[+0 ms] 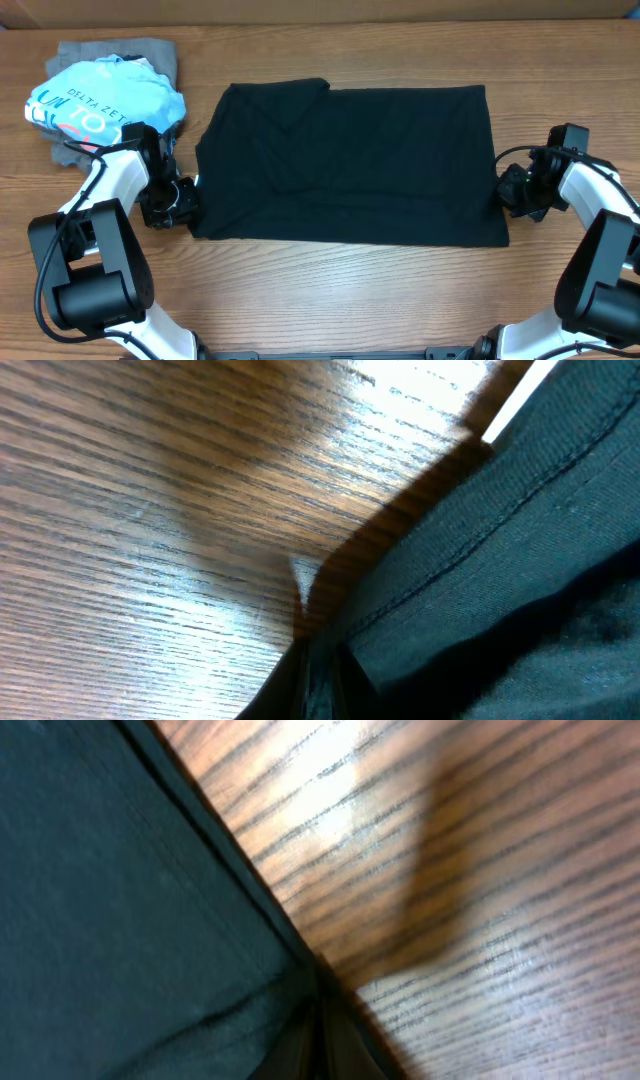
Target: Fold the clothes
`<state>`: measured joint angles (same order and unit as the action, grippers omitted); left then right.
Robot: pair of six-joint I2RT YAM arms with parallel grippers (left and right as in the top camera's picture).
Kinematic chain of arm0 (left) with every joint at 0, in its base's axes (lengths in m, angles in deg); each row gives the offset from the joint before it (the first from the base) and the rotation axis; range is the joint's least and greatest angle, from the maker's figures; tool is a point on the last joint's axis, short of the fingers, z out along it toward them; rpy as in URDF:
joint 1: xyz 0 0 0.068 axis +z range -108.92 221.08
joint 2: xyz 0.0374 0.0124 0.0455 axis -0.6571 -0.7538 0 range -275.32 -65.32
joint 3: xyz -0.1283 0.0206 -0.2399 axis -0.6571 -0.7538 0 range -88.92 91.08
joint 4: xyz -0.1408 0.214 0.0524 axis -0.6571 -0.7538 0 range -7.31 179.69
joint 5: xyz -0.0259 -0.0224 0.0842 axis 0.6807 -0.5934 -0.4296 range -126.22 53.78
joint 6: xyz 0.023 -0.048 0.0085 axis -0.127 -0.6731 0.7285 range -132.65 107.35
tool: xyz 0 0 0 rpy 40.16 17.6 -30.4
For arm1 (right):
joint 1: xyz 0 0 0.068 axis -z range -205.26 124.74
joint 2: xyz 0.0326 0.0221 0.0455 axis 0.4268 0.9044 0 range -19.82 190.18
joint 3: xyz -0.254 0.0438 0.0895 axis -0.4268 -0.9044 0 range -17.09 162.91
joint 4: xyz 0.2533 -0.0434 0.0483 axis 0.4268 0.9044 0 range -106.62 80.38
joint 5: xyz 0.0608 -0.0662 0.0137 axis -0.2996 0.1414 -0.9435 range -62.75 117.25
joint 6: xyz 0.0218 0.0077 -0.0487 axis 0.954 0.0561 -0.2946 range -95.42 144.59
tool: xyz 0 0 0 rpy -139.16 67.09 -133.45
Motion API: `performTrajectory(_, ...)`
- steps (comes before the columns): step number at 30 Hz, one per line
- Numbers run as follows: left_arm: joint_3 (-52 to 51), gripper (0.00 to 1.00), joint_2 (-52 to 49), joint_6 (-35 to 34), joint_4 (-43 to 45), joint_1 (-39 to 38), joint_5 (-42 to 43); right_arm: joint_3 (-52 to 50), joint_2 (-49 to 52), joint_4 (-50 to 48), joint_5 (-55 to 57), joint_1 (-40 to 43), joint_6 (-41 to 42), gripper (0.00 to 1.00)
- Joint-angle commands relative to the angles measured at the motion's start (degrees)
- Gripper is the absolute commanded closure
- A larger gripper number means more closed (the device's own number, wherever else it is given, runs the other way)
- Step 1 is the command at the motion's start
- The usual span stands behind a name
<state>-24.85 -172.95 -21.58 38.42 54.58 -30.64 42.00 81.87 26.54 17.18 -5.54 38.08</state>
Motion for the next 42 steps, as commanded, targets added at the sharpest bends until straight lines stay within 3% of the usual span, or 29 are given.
performTrajectory(1, -3.1, 0.90, -3.5, -0.9, 0.7, 1.1, -8.7, 3.6, -0.1, 0.8, 0.0, -0.1, 0.0, 0.96)
performTrajectory(21, -3.1, 0.89, -3.5, -0.9, 0.6, 1.2, -8.6, 6.3, -0.3, -0.3, 3.4, -0.1, 3.1, 0.96)
performTrajectory(22, -3.1, 0.87, -3.5, -1.0, 0.7, 1.2, -8.5, 6.3, -0.3, -0.4, 3.3, -0.1, 2.8, 0.94)
performTrajectory(23, -3.0, 0.81, -3.5, -0.9, 0.7, 1.2, -8.3, 6.3, -0.3, -0.5, 3.2, -0.1, 2.8, 0.85)
performTrajectory(25, -2.4, 0.73, -3.5, -0.6, 0.5, 1.2, -7.2, 6.3, -0.3, -0.7, 2.9, -0.1, 2.8, 0.57)
performTrajectory(27, -1.5, 0.67, -3.1, 0.4, 0.0, 1.2, -5.6, 6.5, -0.3, -0.6, 2.9, -0.1, 2.8, 0.51)
performTrajectory(36, 4.9, 0.56, 7.1, 6.1, -4.4, 0.2, 5.6, 10.8, -3.0, 3.6, -1.7, -0.1, 1.2, 0.42)
performTrajectory(42, 6.2, 0.48, 16.3, 10.3, -3.7, -6.8, 10.8, 12.0, -6.8, 4.7, -5.6, -0.1, 1.3, 0.41)
